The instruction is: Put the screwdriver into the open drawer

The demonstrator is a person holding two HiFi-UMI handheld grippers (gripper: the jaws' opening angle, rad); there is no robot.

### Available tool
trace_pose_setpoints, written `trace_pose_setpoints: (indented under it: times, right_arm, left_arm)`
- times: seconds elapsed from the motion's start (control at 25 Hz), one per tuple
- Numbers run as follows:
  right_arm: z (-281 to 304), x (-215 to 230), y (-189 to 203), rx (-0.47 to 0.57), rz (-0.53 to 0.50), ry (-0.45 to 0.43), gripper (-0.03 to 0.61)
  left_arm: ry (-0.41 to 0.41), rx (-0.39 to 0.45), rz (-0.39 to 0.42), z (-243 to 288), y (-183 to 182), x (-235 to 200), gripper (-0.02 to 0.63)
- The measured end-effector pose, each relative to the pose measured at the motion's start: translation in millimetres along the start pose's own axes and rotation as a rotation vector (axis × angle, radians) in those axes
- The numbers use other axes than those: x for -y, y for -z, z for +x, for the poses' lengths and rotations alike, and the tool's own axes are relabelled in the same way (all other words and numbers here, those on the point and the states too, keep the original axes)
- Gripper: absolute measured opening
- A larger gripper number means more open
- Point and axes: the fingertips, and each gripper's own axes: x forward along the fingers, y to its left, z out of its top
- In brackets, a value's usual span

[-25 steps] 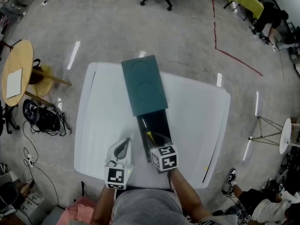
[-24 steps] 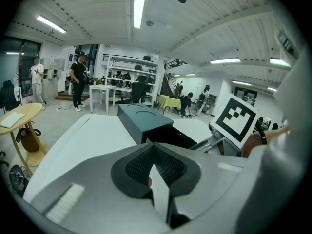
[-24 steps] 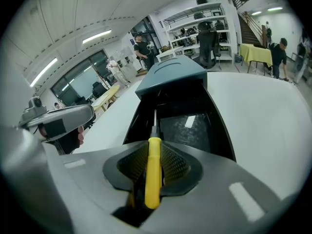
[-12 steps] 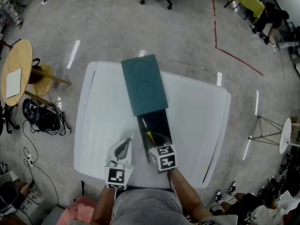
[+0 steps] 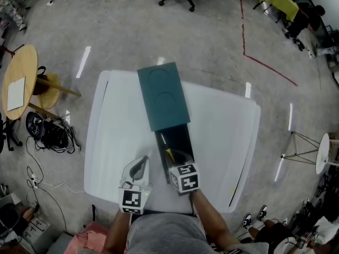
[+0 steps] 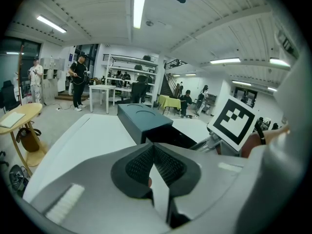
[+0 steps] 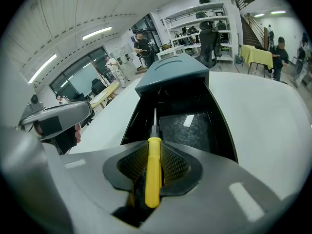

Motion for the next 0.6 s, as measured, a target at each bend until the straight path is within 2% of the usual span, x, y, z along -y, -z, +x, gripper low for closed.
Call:
trace_pose_setpoints:
  times: [0.36, 0.48, 0.6]
  right_arm:
    - [-0.9, 0.7, -1.7, 0.015, 0.016, 0.000, 0.084]
    - [-2.1, -2.2, -2.5, 0.017, 0.021, -0.010, 0.125]
    - [-4.6, -4.5, -1.5, 0.022, 0.017, -0.012, 0.132]
  left_arm:
    - [0.004, 0.004, 0.006, -3.5, -1.7, 2.0, 0.011]
    - [0.003, 0.010, 0.006, -5.6, -4.2, 2.3, 0.011]
    - [0.001, 0.018, 0.009, -9.2, -5.2, 3.9, 0.011]
